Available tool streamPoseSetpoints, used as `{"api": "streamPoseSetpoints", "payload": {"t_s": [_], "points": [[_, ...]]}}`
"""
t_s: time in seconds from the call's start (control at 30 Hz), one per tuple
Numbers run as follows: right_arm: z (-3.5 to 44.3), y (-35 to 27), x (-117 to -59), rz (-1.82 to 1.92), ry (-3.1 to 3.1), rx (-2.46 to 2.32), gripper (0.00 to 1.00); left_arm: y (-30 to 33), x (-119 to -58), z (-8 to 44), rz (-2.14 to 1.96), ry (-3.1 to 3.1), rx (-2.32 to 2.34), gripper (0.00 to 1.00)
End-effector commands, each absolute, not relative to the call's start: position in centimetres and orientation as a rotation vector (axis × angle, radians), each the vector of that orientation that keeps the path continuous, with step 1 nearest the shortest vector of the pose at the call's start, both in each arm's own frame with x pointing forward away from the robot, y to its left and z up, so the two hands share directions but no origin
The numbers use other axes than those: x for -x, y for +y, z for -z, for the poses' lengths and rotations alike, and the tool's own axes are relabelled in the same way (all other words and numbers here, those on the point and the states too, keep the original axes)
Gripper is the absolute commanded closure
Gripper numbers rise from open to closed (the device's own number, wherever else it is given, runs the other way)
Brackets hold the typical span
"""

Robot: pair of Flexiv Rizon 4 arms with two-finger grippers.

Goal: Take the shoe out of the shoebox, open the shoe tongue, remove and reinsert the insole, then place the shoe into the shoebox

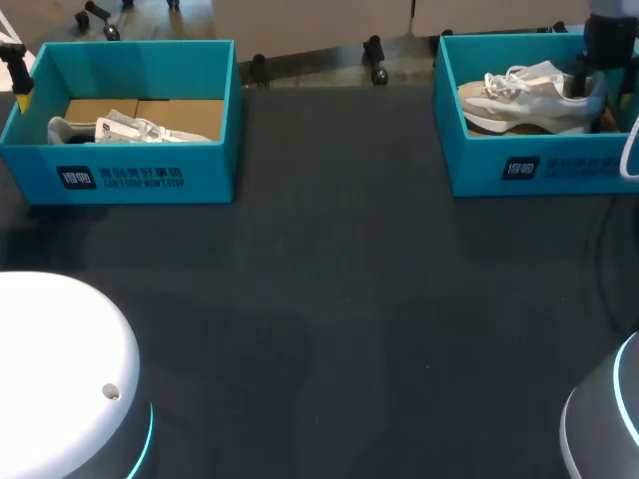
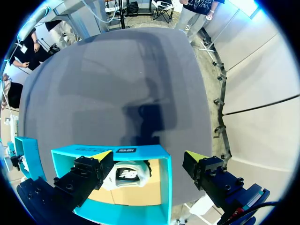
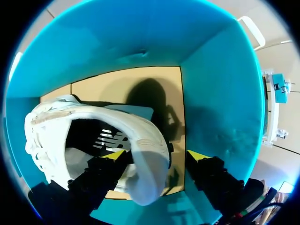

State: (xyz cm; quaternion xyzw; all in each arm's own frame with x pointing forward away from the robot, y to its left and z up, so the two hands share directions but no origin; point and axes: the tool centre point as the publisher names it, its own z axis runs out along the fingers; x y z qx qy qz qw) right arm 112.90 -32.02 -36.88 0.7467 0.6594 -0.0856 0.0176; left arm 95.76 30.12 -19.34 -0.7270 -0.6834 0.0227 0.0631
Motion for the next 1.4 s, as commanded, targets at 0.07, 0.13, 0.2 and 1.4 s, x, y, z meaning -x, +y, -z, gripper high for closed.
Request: {"api": "streamPoseSetpoints", "payload": {"t_s": [0.07, 0.13, 0.2, 1.4], "points": [[36.9, -32.1, -113.1, 0.266, 2.045, -2.325, 0.18, 30.1, -95.7, 19.2, -0.068, -2.064, 2.196, 0.00], [37.1, -32.1, -113.2, 0.262, 2.051, -2.328, 0.21, 30.1, -95.7, 19.2, -0.068, -2.064, 2.196, 0.00], [37.4, -32.1, -113.2, 0.261, 2.057, -2.333, 0.23, 30.1, -95.7, 19.2, -0.068, -2.064, 2.196, 0.00], [33.5, -32.9, -113.1, 0.257, 1.987, -2.357, 1.00, 30.1, -95.7, 19.2, -0.068, -2.064, 2.196, 0.00]]}}
